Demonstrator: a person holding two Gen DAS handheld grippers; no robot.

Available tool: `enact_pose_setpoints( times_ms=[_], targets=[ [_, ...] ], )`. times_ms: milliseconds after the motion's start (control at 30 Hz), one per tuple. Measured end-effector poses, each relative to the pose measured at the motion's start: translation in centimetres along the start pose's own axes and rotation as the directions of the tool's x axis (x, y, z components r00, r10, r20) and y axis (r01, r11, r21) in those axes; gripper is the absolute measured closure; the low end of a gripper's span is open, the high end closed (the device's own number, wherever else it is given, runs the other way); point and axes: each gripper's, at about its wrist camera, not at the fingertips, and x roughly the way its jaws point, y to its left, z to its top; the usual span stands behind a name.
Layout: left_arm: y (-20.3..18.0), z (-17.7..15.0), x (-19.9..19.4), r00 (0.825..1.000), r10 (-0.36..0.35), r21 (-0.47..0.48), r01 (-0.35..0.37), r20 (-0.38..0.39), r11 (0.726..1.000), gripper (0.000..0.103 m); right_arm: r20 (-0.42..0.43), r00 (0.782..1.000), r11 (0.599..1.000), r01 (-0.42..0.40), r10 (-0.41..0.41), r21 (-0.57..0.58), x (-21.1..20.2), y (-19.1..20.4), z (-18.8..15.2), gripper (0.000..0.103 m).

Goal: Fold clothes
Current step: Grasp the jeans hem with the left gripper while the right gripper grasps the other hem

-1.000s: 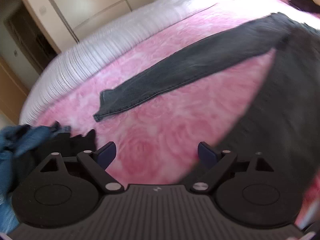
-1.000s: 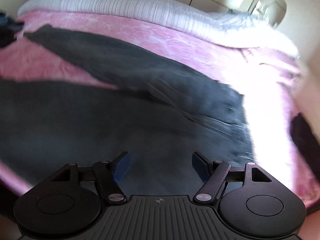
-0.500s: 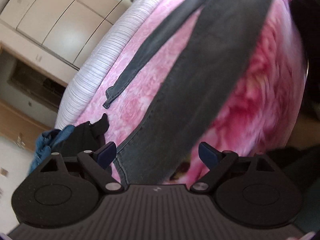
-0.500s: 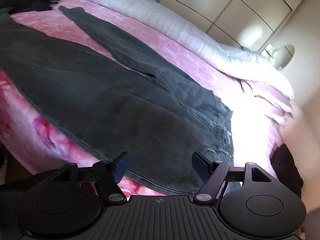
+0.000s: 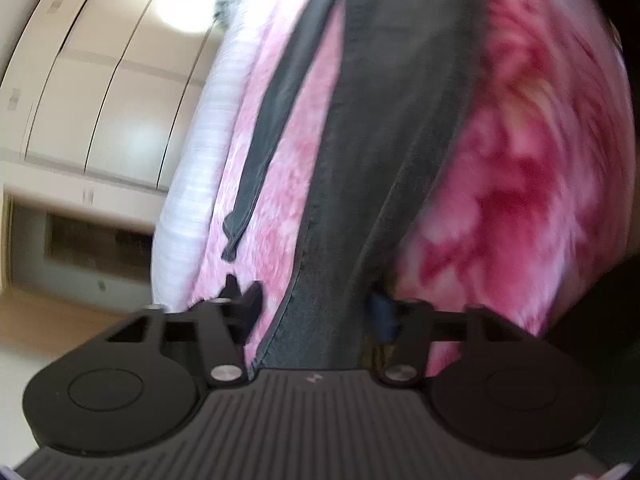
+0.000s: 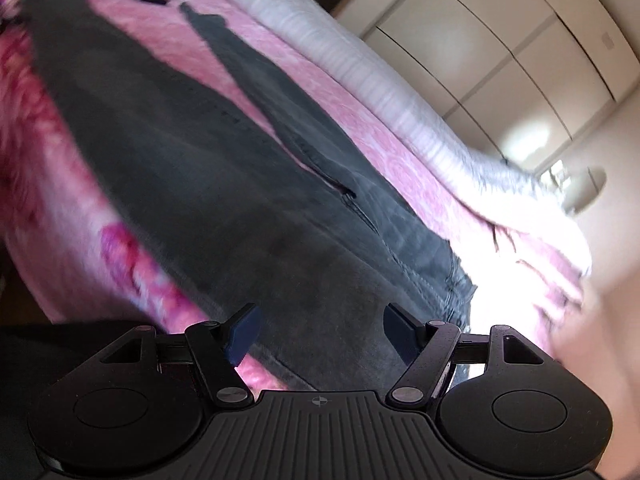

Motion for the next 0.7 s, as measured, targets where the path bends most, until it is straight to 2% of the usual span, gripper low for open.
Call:
enact_pose_setpoints(
  times_ms=[33, 167, 200, 300, 400, 467, 533, 633, 700],
  targets=[
    [0.5, 0.1, 0.2, 1.000, -0.008, -0.040, 0.008, -0.004, 0.999, 0.063, 0.015, 1.000, 1.000, -0.010, 0.011, -0.017, -0.1, 0.4, 0.0, 0.031],
    [2.1, 0.6, 0.7, 0.999, -0.051, -0.134, 0.050, -0.006, 0.990, 0.087, 0.083, 0.994, 0.994, -0.066, 0.073, -0.082, 0.2, 3.2, 1.1, 0.032],
    [2.6, 0.8, 0.8, 0.998, -0.060, -0.159, 0.058, -0.008, 0.986, 0.089, 0.098, 0.991, 0.991, -0.075, 0.086, -0.111, 0.6, 4.2, 1.5, 0.032],
    [3.9, 1.1, 0.6, 0.998, -0.063, -0.211, 0.061, -0.005, 0.976, 0.091, 0.135, 0.985, 0.982, -0.087, 0.111, -0.170, 1.7, 6.7, 2.5, 0.037],
    [4.8, 1.3, 0.4, 0.998, -0.065, -0.230, 0.063, 0.000, 0.971, 0.091, 0.176, 0.976, 0.988, -0.109, 0.127, -0.112, 2.9, 7.2, 3.2, 0.044],
    [5.3, 1.5, 0.3, 0.998, -0.067, -0.234, 0.066, 0.002, 0.970, 0.091, 0.170, 0.977, 0.987, -0.110, 0.130, -0.121, 3.7, 7.7, 3.2, 0.047],
    [5.3, 1.6, 0.2, 0.998, -0.068, -0.226, 0.066, 0.002, 0.972, 0.091, 0.167, 0.981, 0.981, -0.067, 0.098, -0.184, 4.1, 8.3, 2.6, 0.049],
    [5.4, 1.5, 0.5, 0.997, -0.073, -0.231, 0.070, -0.004, 0.970, 0.090, 0.144, 0.986, 0.980, -0.053, 0.082, -0.193, 4.0, 7.2, 1.4, 0.051],
    [5.4, 1.4, 0.5, 0.997, -0.073, -0.233, 0.068, -0.010, 0.970, 0.090, 0.147, 0.983, 0.982, -0.089, 0.114, -0.167, 3.3, 6.4, 0.8, 0.052]
  ],
)
